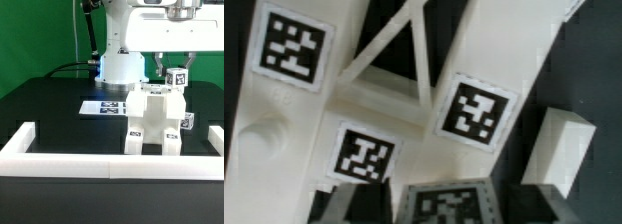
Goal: Assemble chair
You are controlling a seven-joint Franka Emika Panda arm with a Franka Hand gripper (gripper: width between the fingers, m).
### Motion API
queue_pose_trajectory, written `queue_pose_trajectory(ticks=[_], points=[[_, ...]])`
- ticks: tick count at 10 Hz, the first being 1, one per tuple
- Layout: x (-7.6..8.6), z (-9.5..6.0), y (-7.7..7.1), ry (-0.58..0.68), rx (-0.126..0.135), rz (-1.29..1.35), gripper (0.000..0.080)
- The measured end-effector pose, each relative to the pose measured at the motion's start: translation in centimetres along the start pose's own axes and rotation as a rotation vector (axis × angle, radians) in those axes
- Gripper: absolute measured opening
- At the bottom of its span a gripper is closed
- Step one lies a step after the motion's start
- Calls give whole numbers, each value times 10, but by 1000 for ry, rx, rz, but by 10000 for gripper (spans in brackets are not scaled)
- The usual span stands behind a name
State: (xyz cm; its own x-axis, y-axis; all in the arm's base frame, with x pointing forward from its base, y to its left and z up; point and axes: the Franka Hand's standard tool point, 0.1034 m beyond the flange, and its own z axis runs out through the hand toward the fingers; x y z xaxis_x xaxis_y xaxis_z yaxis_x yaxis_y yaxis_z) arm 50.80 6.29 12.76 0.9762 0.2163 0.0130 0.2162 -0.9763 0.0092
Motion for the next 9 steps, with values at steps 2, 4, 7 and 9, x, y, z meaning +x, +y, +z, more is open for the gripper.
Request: queue_pose_trajectory(ticks=[2,4,7,9], points=[[0,0,2,0,0,3,290],[0,0,2,0,0,3,290],[0,0,2,0,0,3,290],[1,1,4,8,-4,-2,290]])
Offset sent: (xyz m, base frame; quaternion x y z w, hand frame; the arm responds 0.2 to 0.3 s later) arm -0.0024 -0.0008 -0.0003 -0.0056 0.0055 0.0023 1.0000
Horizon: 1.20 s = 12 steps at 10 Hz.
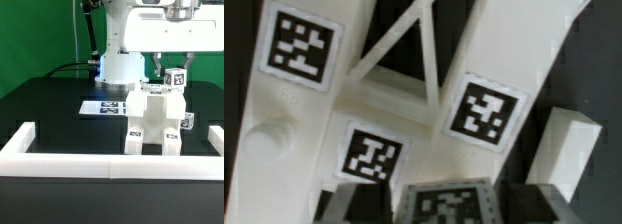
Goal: Assemble chair
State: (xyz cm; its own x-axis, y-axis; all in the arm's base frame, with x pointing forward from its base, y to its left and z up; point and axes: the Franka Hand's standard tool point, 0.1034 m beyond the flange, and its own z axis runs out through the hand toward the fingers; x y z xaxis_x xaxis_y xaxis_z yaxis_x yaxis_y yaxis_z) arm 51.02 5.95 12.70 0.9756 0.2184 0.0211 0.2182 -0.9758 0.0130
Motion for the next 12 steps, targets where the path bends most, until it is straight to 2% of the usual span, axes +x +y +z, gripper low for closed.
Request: queue_pose_trajectory(ticks=[3,7,12], points=[[0,0,0,2,0,3,290],[-12,2,-8,-12,8,47,290],[-12,5,-6,-16,4,45,290]])
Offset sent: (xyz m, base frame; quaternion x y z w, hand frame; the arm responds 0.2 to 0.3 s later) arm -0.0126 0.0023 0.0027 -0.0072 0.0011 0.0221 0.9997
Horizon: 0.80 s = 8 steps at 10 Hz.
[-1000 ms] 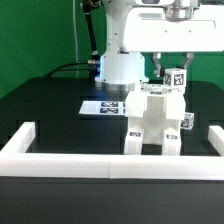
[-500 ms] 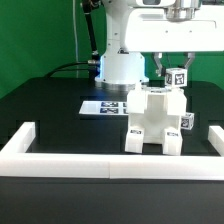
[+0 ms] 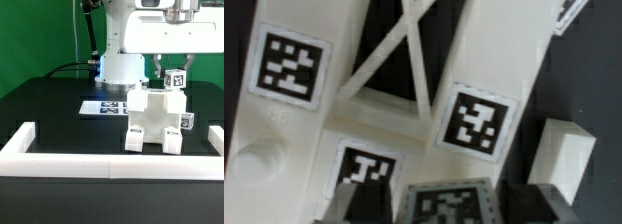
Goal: Assemble chair
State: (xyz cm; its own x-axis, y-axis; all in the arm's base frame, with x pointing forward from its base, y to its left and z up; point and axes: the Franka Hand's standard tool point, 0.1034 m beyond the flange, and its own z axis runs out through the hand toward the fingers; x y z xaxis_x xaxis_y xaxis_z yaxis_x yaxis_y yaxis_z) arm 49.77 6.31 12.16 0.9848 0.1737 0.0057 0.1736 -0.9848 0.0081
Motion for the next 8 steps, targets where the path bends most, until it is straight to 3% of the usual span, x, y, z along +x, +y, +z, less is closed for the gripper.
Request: queue_pose_trajectory(ticks=[8], points=[[22,1,10,40,-23,-15,290]])
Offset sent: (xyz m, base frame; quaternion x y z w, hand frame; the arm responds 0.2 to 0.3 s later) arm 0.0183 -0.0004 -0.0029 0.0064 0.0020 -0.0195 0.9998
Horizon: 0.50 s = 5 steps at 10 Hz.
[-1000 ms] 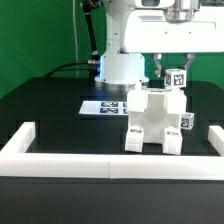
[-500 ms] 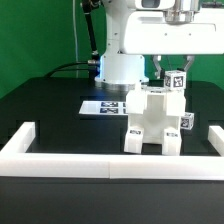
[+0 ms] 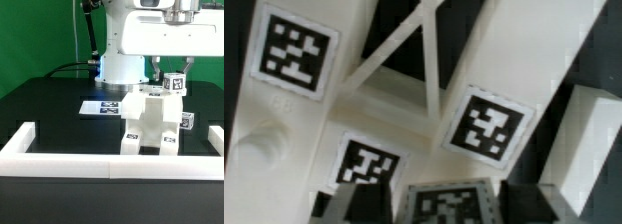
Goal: Assemble chair
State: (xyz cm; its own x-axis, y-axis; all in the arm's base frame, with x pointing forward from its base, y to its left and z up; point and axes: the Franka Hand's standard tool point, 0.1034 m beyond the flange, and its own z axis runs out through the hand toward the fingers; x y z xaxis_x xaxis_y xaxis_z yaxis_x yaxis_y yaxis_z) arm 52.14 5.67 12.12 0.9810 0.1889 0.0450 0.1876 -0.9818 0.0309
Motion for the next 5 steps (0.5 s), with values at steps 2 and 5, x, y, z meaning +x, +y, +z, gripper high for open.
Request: queue_pose_trajectory(ticks=[2,5], points=[[0,0,0,0,0,0,464],[0,0,0,0,0,0,638]])
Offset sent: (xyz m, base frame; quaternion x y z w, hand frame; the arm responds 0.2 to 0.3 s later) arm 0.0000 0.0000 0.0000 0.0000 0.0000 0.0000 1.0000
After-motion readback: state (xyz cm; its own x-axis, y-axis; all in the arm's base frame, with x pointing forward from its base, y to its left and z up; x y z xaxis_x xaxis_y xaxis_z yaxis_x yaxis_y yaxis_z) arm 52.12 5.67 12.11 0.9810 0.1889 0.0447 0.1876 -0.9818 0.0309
